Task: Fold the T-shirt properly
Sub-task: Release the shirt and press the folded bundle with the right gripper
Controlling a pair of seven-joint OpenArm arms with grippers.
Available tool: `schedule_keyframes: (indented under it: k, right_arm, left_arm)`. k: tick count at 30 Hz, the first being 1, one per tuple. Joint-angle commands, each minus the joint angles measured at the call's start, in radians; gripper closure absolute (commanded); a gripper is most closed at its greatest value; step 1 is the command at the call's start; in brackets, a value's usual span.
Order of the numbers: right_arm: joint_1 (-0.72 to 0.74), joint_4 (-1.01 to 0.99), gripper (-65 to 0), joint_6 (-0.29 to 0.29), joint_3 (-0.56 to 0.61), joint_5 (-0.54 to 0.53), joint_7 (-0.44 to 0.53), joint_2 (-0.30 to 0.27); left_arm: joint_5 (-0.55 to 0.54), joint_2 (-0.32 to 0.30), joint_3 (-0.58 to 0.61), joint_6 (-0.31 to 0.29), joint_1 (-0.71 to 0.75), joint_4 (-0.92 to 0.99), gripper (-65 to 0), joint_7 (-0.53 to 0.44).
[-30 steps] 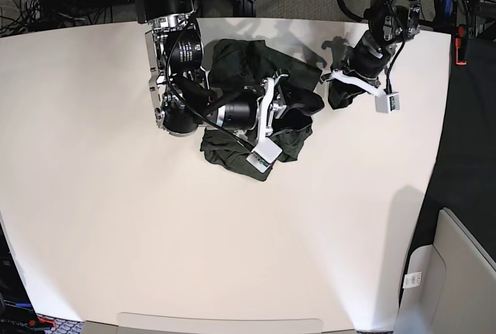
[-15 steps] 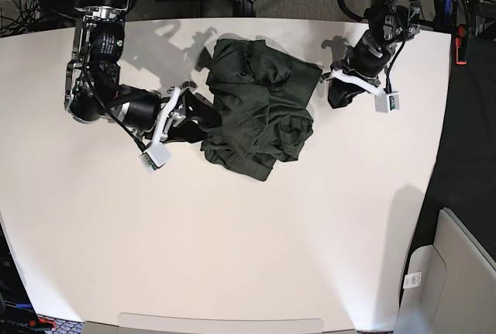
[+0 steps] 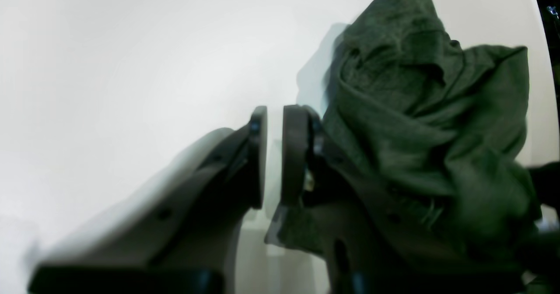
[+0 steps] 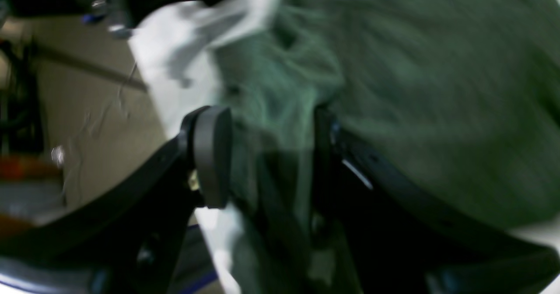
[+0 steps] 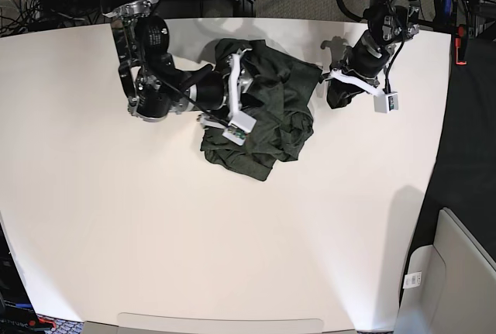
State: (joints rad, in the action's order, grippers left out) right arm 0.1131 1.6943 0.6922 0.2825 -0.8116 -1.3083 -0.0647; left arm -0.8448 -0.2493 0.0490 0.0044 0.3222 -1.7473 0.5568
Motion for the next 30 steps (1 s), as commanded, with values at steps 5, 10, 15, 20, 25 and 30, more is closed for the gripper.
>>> schedule_keyframes:
  k: [5, 10, 15, 20, 25, 30]
  right_arm:
    - [0.044, -0.015, -27.5, 0.006, 0.090, -0.059, -0.023, 0.006]
    - [0.064, -0.049, -27.5, 0.006, 0.129, -0.088, -0.027, 0.004]
    - [0.083, -0.049, -27.5, 0.006, 0.151, -0.101, -0.029, 0.004]
    - [0.132, -0.047, -27.5, 0.006, 0.206, -0.098, -0.029, 0.026]
    - [0.168, -0.047, -24.3, 0.006, 0.116, -0.094, -0.024, 0.009]
    - [0.201, -0.020, -24.3, 0.006, -0.042, -0.099, -0.024, -0.027]
  left_arm:
    - [-0.008, -0.006, -0.008, -0.008, -0.004, -0.015, -5.9, -0.013]
    - [-0.008, -0.008, -0.010, -0.008, -0.004, -0.015, -5.9, -0.013]
    - [-0.008, -0.008, -0.011, -0.008, -0.004, -0.035, -5.9, -0.013]
    - [-0.008, -0.008, -0.011, -0.008, -0.004, -0.041, -5.9, -0.013]
    - [-0.008, -0.011, -0.011, -0.008, 0.025, -0.125, -5.9, -0.013]
    - [-0.009, -0.011, 0.005, -0.008, 0.070, -0.240, -6.1, -0.002]
